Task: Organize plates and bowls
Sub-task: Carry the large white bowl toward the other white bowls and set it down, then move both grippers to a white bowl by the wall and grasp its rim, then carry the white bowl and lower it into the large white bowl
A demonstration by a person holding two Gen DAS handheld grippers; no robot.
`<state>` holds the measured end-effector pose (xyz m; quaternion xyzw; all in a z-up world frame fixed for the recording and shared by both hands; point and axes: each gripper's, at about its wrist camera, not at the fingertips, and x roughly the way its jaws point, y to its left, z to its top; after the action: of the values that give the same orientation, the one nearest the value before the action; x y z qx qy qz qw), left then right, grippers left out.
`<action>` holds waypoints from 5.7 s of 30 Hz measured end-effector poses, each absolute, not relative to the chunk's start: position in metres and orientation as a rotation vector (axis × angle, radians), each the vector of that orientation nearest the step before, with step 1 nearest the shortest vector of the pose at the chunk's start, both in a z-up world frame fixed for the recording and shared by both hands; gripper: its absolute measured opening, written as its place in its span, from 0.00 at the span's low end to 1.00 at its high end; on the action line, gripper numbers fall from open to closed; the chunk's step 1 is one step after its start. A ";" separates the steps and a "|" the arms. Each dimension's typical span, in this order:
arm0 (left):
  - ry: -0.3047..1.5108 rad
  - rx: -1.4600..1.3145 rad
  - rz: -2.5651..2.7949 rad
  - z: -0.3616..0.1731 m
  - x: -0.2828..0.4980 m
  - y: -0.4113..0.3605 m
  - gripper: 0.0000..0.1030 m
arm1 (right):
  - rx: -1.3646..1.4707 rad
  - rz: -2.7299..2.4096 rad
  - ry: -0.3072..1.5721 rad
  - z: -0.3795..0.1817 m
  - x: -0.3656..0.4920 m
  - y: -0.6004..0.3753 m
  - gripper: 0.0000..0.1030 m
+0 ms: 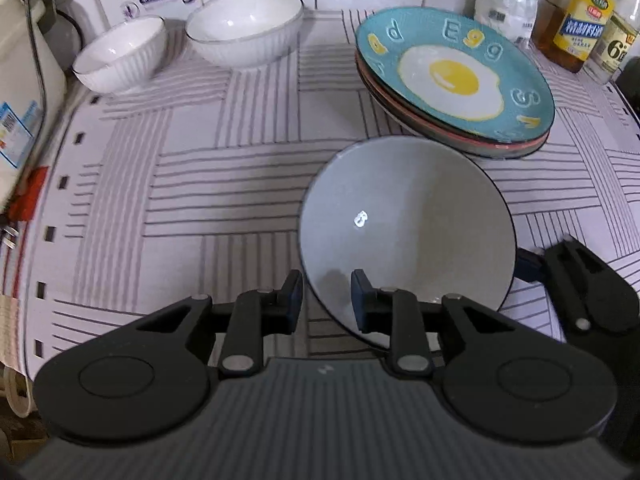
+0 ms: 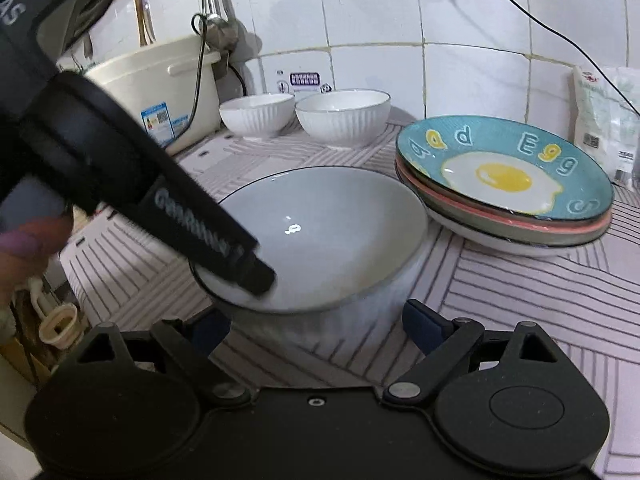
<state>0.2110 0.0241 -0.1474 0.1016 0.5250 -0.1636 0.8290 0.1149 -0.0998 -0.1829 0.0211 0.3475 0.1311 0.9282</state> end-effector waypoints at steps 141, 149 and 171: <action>1.081 0.206 -0.455 -0.066 0.201 0.057 0.16 | 0.286 0.130 0.826 -0.077 0.127 -0.113 0.22; 1.179 0.144 -0.482 -0.078 0.211 0.053 0.17 | 0.254 0.085 0.820 -0.090 0.117 -0.113 0.21; 1.253 0.134 -0.441 -0.096 0.217 0.043 0.20 | 0.027 0.028 0.788 -0.110 0.116 -0.091 0.20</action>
<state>0.2168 0.0425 -0.0962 0.0622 0.5810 -0.2046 0.7853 0.1161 -0.0910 -0.1099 0.0131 0.3837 0.0137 0.9233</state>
